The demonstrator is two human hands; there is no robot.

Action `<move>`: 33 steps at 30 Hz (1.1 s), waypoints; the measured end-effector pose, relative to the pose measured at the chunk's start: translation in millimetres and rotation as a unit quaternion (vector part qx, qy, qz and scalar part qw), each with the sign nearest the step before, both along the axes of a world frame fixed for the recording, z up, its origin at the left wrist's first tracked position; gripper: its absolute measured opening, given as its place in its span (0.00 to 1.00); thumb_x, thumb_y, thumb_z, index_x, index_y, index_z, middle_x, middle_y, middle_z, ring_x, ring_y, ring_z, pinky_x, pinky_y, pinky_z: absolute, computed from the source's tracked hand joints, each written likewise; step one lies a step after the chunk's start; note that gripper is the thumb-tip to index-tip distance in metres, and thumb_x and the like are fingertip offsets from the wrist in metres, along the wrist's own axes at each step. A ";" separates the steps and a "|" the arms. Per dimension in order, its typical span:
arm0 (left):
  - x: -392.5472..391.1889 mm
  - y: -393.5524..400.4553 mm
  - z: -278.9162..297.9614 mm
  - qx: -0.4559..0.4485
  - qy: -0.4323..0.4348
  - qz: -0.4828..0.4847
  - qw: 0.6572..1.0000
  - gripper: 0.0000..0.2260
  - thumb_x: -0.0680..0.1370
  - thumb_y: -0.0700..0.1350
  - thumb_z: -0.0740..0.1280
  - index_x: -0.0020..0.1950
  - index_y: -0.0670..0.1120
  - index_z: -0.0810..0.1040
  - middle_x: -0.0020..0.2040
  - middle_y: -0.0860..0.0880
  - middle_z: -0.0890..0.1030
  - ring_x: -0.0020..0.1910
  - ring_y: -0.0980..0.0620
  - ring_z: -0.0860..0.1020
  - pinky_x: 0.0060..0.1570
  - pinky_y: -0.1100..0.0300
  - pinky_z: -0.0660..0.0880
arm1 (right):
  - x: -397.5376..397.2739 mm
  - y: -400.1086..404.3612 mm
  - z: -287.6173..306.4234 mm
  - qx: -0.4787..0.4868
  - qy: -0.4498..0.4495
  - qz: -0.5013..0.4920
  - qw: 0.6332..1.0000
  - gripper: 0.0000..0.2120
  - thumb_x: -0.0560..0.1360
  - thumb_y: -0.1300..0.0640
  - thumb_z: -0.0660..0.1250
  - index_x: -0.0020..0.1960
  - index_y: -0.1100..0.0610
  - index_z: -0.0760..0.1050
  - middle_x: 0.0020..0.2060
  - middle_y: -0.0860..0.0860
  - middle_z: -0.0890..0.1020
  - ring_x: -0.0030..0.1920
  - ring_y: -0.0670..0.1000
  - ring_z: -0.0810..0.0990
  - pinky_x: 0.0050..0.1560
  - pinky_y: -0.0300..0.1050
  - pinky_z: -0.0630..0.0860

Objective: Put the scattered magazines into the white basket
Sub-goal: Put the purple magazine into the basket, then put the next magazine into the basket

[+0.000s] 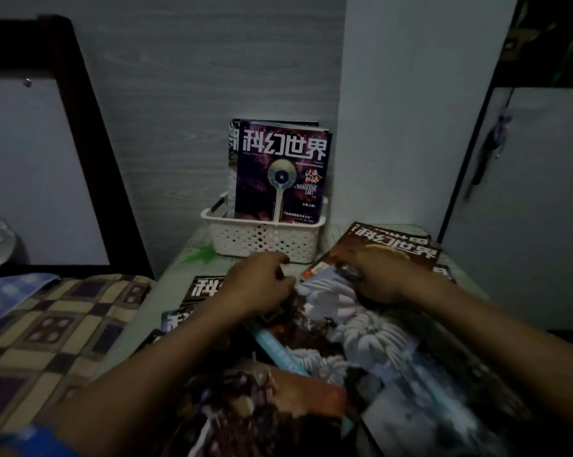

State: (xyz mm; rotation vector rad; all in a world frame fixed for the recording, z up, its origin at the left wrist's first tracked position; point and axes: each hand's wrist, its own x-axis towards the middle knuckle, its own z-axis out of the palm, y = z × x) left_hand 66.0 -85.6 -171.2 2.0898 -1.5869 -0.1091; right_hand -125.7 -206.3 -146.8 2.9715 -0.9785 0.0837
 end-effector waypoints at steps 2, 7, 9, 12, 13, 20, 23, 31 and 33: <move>-24.8 9.5 -3.4 0.057 -0.085 -0.007 0.995 0.18 0.71 0.64 0.67 0.45 0.50 0.79 0.48 0.48 0.83 0.46 0.46 0.80 0.41 0.56 0.74 | -19.8 5.9 2.9 -0.020 0.040 -0.061 0.997 0.12 0.73 0.52 0.66 0.56 0.52 0.76 0.64 0.54 0.77 0.60 0.57 0.78 0.52 0.46 0.75; -40.3 12.9 1.4 0.068 0.072 0.046 0.994 0.16 0.67 0.57 0.76 0.41 0.45 0.81 0.44 0.47 0.85 0.43 0.47 0.82 0.42 0.54 0.78 | -59.1 19.3 -6.5 -0.001 0.126 -0.149 0.981 0.23 0.74 0.37 0.59 0.66 0.44 0.70 0.73 0.54 0.68 0.68 0.59 0.72 0.62 0.53 0.72; -48.7 14.2 8.7 0.033 0.101 0.049 0.993 0.11 0.71 0.54 0.74 0.38 0.47 0.80 0.41 0.47 0.85 0.40 0.48 0.82 0.39 0.55 0.77 | -67.4 23.0 -5.1 0.012 0.089 -0.158 0.983 0.26 0.72 0.36 0.61 0.67 0.45 0.70 0.70 0.54 0.72 0.66 0.58 0.73 0.60 0.50 0.71; -56.9 15.8 27.5 -0.106 0.006 0.043 0.993 0.08 0.78 0.54 0.65 0.42 0.53 0.76 0.42 0.52 0.81 0.39 0.53 0.78 0.37 0.58 0.70 | -79.2 22.4 8.2 0.046 -0.120 -0.185 0.974 0.32 0.65 0.40 0.68 0.67 0.48 0.67 0.64 0.54 0.77 0.59 0.57 0.78 0.52 0.44 0.71; -54.1 17.4 37.0 -0.152 0.032 0.018 0.988 0.07 0.79 0.54 0.64 0.45 0.53 0.76 0.42 0.53 0.80 0.40 0.55 0.78 0.37 0.58 0.71 | -80.3 22.3 14.7 0.099 -0.230 -0.201 0.947 0.35 0.63 0.41 0.70 0.67 0.49 0.65 0.61 0.54 0.77 0.55 0.58 0.80 0.51 0.46 0.74; -16.3 39.0 92.6 -0.433 0.273 -0.084 0.855 0.09 0.78 0.43 0.67 0.43 0.57 0.81 0.38 0.59 0.84 0.38 0.62 0.80 0.38 0.67 0.75 | -36.7 36.4 59.6 0.436 -0.575 -0.110 0.684 0.22 0.74 0.59 0.71 0.66 0.52 0.72 0.43 0.54 0.87 0.36 0.51 0.86 0.31 0.45 0.80; 1.8 49.3 93.4 -0.436 0.265 -0.065 0.857 0.07 0.78 0.47 0.66 0.47 0.59 0.82 0.44 0.56 0.85 0.44 0.58 0.82 0.43 0.63 0.78 | -10.8 41.7 63.7 0.417 -0.588 -0.109 0.684 0.12 0.75 0.60 0.70 0.58 0.55 0.76 0.42 0.54 0.85 0.31 0.50 0.83 0.30 0.46 0.78; 32.8 77.3 -8.4 -0.272 0.223 0.091 0.932 0.11 0.79 0.36 0.65 0.55 0.50 0.82 0.45 0.56 0.83 0.47 0.55 0.82 0.48 0.52 0.80 | 34.0 56.4 -16.2 0.341 -0.528 -0.114 0.770 0.09 0.79 0.58 0.66 0.42 0.54 0.69 0.30 0.57 0.74 0.27 0.52 0.72 0.30 0.46 0.69; 40.9 79.6 -12.2 -0.283 0.185 0.138 0.931 0.11 0.78 0.40 0.67 0.59 0.48 0.82 0.49 0.55 0.83 0.48 0.53 0.82 0.51 0.50 0.80 | 39.3 56.6 -15.1 0.296 -0.532 -0.092 0.788 0.09 0.78 0.59 0.67 0.42 0.53 0.69 0.26 0.51 0.74 0.27 0.52 0.71 0.32 0.47 0.69</move>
